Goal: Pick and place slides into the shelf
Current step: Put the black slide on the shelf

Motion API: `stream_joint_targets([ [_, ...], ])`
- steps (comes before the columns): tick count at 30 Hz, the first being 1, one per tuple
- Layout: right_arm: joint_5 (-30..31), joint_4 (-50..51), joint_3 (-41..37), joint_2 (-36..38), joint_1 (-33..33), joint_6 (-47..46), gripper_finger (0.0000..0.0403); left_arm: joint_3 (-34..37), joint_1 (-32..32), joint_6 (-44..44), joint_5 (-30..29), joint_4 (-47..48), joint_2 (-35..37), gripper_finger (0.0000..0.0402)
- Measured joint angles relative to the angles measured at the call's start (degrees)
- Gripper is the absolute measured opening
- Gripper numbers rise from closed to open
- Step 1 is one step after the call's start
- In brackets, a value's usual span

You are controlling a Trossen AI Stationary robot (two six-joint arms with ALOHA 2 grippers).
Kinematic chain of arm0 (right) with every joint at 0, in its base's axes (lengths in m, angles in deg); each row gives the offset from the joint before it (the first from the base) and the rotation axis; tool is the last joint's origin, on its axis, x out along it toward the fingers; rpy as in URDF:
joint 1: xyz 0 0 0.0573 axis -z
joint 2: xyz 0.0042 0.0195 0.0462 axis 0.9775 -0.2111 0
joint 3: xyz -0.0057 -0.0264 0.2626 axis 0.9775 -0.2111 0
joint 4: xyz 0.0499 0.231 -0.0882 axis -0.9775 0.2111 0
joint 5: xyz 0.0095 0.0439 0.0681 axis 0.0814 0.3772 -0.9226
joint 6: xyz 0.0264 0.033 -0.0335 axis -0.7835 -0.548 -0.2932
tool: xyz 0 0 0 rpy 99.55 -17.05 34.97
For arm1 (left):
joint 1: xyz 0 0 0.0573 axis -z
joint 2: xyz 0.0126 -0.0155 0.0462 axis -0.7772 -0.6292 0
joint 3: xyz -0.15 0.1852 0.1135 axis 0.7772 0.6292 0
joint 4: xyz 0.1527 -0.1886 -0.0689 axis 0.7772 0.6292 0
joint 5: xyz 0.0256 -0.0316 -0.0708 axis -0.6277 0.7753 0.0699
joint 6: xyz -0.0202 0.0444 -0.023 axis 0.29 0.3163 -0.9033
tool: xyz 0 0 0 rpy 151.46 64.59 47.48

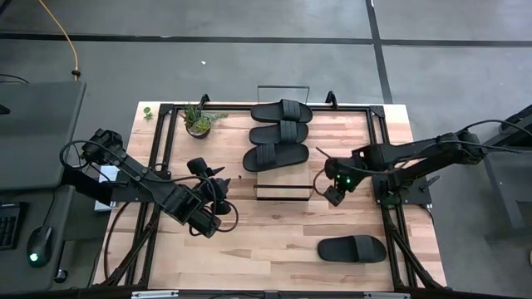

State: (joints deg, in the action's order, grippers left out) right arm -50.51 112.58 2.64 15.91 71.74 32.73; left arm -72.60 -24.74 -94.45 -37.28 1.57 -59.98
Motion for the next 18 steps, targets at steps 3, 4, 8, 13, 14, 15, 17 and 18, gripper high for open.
stream_joint_targets([
  [3, -1.21, -1.19, 0.00, 0.00, -4.00, -5.63, 0.0216, 0.00, 0.00, 0.02, 0.00, 0.02, 0.00, 0.0184],
  [4, -1.27, -1.77, 0.00, 0.00, -5.53, -7.39, 0.0216, 0.00, 0.00, 0.07, 0.00, 0.02, 0.00, 0.0184],
  [8, -1.25, -5.03, 0.00, 0.00, -11.52, -14.38, 0.0216, 0.00, 0.00, 0.11, 0.00, 0.02, 0.00, 0.0184],
  [13, -0.05, -9.01, 0.00, 0.00, -18.70, -22.49, 0.0216, 0.00, 0.00, 0.11, 0.00, 0.02, 0.00, 0.0184],
  [14, 0.23, -9.69, 0.00, -0.02, -20.03, -24.02, 0.0216, 0.00, 0.00, 0.10, 0.00, 0.02, 0.00, 0.0184],
  [15, 0.39, -10.24, 0.00, -0.02, -21.25, -25.49, 0.0216, 0.00, 0.00, 0.10, 0.00, 0.02, 0.00, 0.0184],
  [17, 0.61, -10.82, 0.00, -0.02, -23.54, -28.50, 0.0216, 0.00, 0.00, 0.09, 0.00, 0.02, 0.00, 0.0184],
  [18, 0.87, -10.90, 0.00, -0.07, -24.70, -29.95, 0.0216, 0.00, 0.00, 0.09, 0.00, 0.02, 0.00, 0.0184],
])
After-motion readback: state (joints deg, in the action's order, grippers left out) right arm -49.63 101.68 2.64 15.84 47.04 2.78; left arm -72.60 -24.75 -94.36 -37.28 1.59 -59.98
